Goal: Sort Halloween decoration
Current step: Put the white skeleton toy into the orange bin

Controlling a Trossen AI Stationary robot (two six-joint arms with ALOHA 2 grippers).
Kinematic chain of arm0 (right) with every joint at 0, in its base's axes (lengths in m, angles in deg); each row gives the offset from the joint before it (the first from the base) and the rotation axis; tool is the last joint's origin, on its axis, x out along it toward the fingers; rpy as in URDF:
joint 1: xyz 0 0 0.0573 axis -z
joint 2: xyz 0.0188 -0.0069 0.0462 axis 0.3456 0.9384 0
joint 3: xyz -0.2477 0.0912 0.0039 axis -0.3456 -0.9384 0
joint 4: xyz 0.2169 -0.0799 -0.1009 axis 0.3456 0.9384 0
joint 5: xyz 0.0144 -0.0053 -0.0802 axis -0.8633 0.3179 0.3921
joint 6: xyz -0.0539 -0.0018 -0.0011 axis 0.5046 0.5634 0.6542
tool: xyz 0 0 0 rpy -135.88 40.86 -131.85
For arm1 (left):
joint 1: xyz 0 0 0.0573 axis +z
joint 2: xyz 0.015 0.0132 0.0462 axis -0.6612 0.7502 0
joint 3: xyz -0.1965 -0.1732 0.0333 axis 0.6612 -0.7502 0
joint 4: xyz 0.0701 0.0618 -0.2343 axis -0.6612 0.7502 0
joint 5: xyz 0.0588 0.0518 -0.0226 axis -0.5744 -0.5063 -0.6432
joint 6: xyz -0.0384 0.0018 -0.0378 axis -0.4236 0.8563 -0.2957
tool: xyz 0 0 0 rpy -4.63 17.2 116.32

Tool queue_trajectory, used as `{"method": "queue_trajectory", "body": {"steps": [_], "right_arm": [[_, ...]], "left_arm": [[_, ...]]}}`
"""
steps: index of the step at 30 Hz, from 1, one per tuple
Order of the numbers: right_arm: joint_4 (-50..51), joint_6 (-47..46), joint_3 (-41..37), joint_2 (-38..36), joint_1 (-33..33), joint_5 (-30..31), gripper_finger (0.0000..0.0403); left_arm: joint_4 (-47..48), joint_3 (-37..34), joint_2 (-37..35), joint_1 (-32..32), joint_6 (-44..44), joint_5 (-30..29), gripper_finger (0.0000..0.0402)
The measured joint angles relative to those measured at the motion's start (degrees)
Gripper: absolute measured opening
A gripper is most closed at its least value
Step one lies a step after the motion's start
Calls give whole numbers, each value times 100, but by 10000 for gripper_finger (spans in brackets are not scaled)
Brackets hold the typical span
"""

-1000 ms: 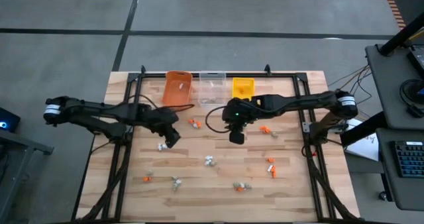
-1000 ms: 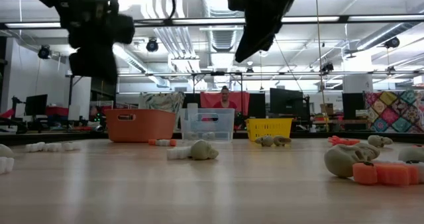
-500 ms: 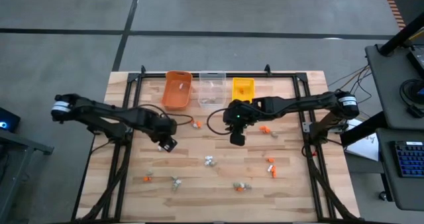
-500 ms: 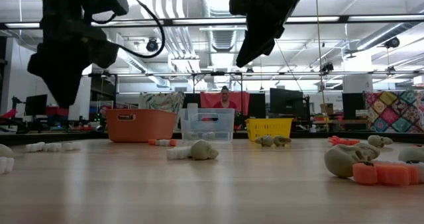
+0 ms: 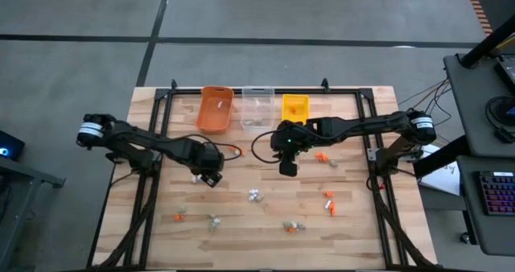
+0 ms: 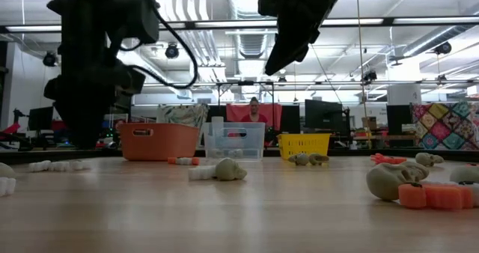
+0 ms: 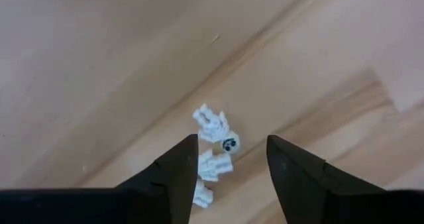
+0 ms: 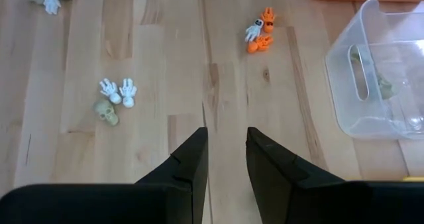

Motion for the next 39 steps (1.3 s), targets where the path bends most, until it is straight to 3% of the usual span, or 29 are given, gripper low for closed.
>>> {"method": "queue_trajectory", "body": {"steps": [16,30,39], "right_arm": [[-132,-38,0,7,0,0,91],[-167,-46,0,7,0,1,91],[-152,-110,0,7,0,0,91]], "left_arm": [[-260,2,821,0,160,-297,149],[-387,53,833,-26,418,-273,38],[-298,609,818,-22,1156,-341,13]]}}
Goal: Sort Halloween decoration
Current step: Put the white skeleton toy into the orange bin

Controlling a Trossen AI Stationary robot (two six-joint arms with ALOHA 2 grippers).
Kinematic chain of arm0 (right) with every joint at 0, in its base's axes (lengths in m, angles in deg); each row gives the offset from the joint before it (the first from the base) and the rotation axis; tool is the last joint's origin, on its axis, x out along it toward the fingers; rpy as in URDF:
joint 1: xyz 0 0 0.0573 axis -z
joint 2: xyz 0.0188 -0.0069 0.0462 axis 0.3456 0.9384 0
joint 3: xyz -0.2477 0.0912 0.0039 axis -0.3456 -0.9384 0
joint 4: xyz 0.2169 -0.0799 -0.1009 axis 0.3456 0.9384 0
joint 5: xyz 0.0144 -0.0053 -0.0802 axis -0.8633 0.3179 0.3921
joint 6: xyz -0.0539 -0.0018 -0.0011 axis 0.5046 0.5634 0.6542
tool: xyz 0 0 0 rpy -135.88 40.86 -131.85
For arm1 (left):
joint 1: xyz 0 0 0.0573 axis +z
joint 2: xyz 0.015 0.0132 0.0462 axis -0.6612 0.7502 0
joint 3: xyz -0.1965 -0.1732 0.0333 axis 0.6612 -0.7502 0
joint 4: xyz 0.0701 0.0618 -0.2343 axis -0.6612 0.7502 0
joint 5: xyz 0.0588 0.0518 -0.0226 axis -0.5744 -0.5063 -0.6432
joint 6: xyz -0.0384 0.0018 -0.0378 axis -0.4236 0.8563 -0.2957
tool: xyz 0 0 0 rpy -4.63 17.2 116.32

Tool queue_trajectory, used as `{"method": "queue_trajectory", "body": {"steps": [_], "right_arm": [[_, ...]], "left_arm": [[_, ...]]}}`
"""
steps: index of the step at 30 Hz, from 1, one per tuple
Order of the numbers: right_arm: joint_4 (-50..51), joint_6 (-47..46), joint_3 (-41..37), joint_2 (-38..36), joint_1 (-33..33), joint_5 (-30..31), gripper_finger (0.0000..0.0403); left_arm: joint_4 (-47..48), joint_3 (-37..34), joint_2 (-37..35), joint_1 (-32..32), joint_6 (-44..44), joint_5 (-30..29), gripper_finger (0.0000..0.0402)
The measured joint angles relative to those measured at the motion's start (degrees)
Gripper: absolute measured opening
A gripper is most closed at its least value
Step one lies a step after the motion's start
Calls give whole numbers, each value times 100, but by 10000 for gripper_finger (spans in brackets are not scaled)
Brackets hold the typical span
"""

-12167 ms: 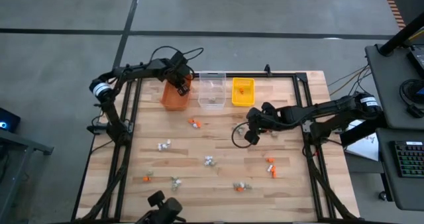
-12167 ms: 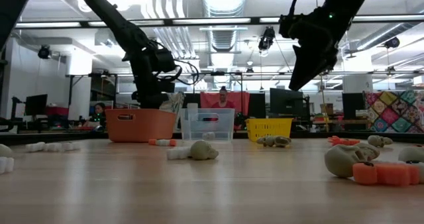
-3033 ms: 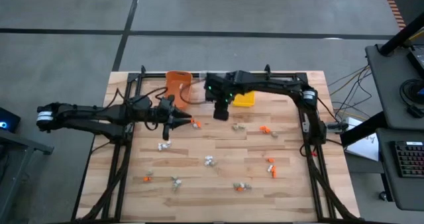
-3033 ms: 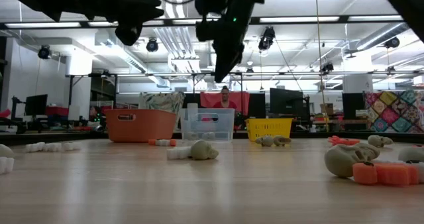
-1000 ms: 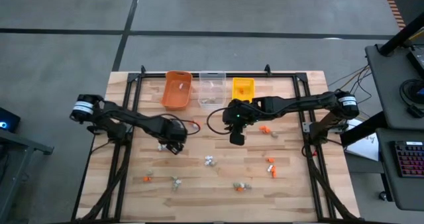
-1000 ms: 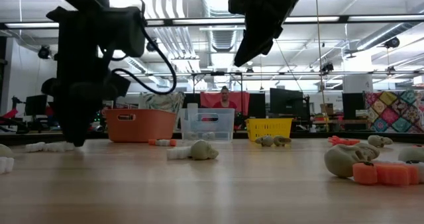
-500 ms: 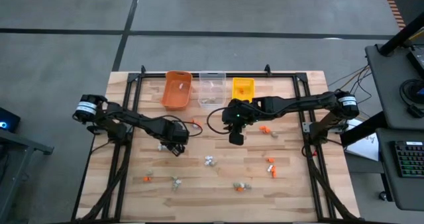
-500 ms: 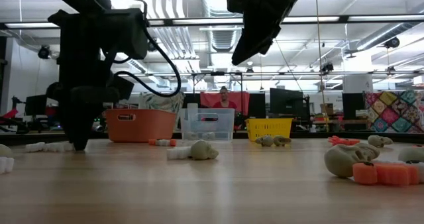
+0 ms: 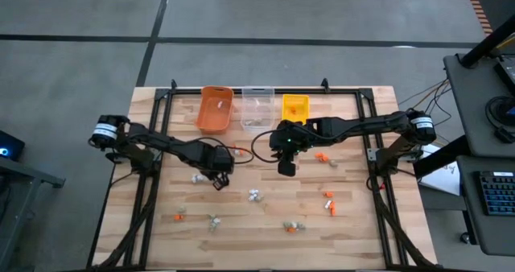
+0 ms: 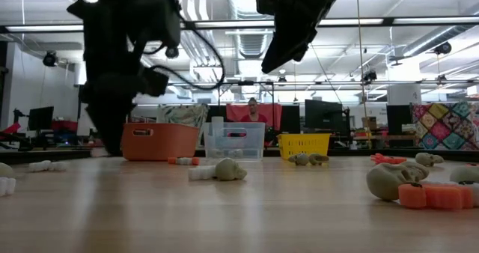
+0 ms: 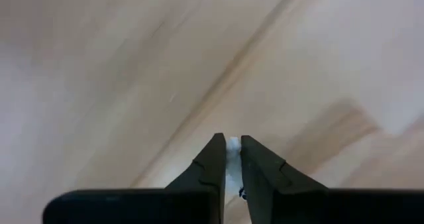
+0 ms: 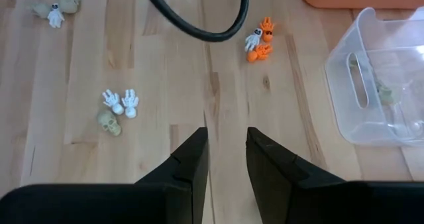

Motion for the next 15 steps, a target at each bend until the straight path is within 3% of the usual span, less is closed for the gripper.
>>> {"method": "queue_trajectory", "body": {"steps": [4,11,15], "right_arm": [[120,-68,0,0,-8,0,91],[609,-402,0,0,-131,-5,91],[876,-658,0,0,-248,-5,91]], "left_arm": [[260,399,-87,0,485,-50,12],[1327,1229,-322,183,1216,-988,12],[1474,1590,-542,502,1885,-1305,12]]}}
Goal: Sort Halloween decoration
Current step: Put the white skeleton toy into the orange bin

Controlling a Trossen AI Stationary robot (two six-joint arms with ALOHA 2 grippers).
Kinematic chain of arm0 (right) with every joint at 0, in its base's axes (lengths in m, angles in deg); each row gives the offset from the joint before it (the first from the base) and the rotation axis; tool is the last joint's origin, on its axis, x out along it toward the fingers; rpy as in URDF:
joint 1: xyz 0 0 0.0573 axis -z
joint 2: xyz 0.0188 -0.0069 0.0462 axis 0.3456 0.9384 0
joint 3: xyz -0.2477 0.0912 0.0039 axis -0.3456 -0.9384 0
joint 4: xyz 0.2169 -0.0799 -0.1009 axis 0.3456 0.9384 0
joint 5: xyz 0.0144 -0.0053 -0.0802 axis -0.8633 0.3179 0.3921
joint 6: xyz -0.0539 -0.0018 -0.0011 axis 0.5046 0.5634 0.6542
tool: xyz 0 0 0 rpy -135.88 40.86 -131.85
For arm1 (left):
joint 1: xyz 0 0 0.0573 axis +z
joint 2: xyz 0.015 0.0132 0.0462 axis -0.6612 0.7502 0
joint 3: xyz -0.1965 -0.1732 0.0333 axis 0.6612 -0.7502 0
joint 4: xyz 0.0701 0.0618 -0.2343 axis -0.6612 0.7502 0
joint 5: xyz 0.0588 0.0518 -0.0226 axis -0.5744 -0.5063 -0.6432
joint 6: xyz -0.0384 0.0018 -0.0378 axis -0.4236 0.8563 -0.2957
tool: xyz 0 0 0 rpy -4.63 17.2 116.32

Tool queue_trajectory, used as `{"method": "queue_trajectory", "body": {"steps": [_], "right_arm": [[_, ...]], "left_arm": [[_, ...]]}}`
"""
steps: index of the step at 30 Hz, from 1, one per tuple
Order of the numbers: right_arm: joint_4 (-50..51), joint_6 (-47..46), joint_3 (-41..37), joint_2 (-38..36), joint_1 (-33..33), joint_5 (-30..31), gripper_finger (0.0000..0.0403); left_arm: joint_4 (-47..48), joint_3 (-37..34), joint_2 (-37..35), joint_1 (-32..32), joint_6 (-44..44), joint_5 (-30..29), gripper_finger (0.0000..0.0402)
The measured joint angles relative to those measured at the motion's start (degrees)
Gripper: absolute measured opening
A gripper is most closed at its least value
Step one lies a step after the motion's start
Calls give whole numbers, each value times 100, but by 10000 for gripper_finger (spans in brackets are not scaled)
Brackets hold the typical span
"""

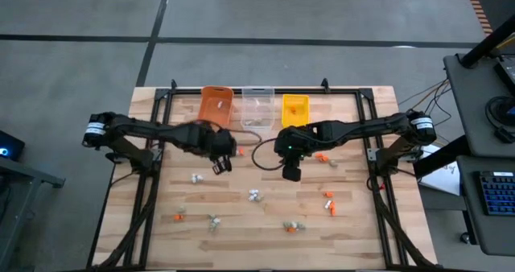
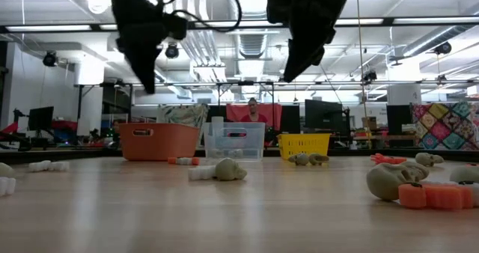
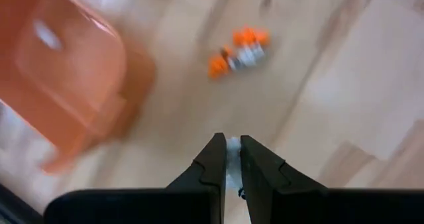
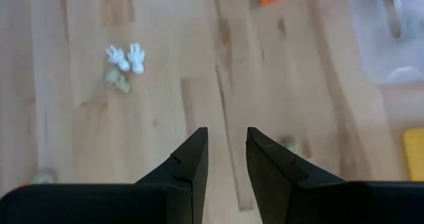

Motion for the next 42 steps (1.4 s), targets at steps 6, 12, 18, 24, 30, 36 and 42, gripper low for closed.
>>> {"method": "queue_trajectory", "body": {"steps": [6,12,18,24,30,36,42], "right_arm": [[100,-299,-16,0,-257,5,91],[98,-403,-26,-2,-552,5,91],[126,-702,-28,-8,-777,3,91],[243,-930,-31,-39,-945,7,91],[238,-989,-31,-42,-1004,57,91],[238,-983,-31,-44,-1003,162,91],[236,-980,-31,-44,-1002,171,91]], "left_arm": [[-73,385,-280,790,1086,-17,12],[-449,519,-305,1770,2165,31,12],[-1044,275,-240,2870,2892,723,12],[-1409,115,70,3810,3149,951,12],[-1914,-106,588,4396,3298,1168,12],[-2254,-149,1175,4573,3303,1213,12],[-2455,-136,1615,4574,3389,1217,12]]}}
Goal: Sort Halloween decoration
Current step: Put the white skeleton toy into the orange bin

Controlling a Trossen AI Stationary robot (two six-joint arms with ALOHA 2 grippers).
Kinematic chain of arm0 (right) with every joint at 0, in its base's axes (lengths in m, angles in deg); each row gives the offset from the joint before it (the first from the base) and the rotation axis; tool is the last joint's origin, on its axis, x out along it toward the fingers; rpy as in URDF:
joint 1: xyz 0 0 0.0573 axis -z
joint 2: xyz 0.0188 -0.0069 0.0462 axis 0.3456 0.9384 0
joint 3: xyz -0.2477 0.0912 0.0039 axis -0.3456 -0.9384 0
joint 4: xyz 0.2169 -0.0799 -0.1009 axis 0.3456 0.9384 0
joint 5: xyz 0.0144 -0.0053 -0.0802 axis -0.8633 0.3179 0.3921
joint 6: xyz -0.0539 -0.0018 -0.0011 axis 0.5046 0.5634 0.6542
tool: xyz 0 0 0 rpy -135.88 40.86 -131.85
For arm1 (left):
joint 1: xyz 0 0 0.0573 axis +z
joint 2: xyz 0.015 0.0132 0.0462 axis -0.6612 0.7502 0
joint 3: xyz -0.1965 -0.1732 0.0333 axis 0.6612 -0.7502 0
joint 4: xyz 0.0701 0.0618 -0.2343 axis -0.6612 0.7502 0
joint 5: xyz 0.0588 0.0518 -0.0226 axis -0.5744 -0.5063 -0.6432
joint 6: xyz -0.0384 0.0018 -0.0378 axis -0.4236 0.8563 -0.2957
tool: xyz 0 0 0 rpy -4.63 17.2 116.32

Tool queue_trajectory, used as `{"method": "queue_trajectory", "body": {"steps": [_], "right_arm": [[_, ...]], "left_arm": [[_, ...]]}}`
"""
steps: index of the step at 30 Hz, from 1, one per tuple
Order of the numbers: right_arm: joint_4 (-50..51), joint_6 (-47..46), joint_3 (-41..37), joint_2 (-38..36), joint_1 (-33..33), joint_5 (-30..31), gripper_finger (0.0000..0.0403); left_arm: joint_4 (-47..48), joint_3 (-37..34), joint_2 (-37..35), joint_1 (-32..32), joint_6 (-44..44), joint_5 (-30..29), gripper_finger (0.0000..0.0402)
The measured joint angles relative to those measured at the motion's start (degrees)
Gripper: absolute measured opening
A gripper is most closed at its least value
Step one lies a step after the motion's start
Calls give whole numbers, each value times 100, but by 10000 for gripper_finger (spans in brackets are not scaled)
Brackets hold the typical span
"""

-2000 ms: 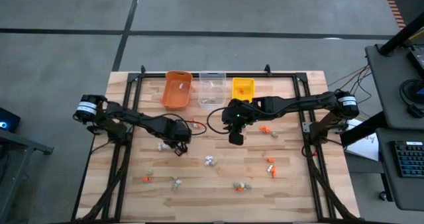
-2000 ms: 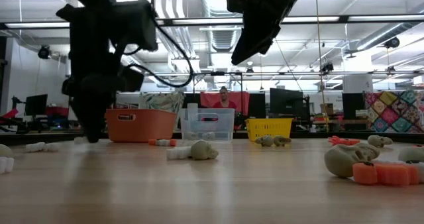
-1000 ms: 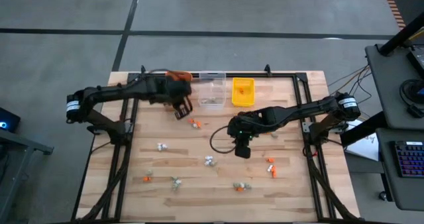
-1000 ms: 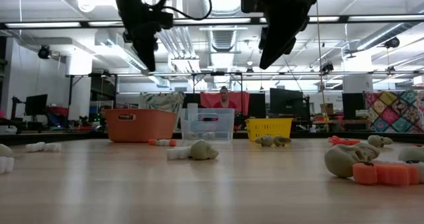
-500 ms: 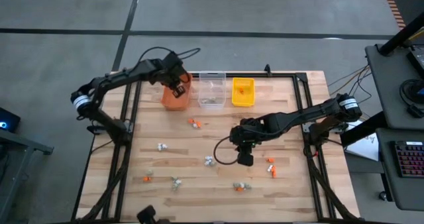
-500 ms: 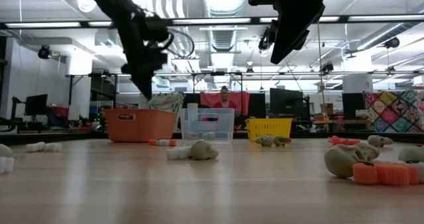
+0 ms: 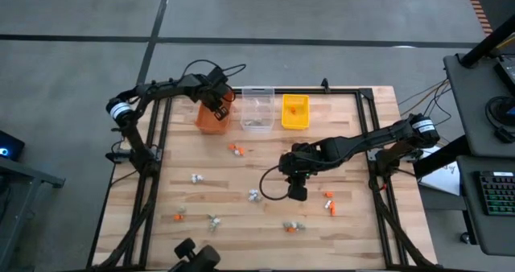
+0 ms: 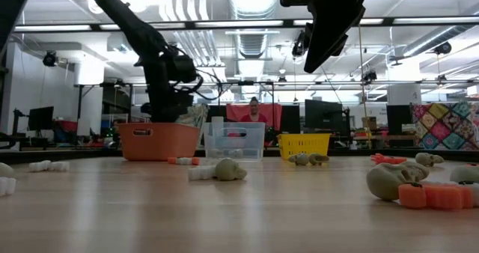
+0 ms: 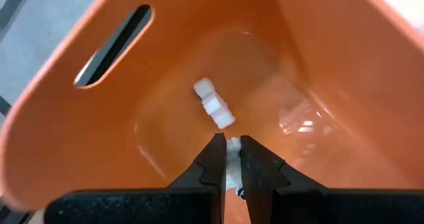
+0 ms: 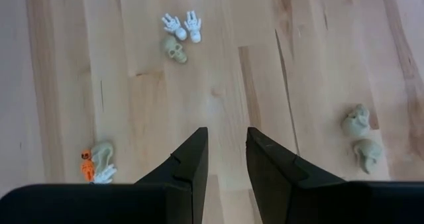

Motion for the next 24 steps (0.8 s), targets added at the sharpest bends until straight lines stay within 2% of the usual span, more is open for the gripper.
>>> {"method": "queue_trajectory", "body": {"steps": [9,24], "right_arm": [[-11,9,0,0,0,144,91],[-13,17,0,-4,0,343,91]], "left_arm": [[-30,4,178,29,4,-15,16],[-31,9,178,23,-50,-24,74]]}}
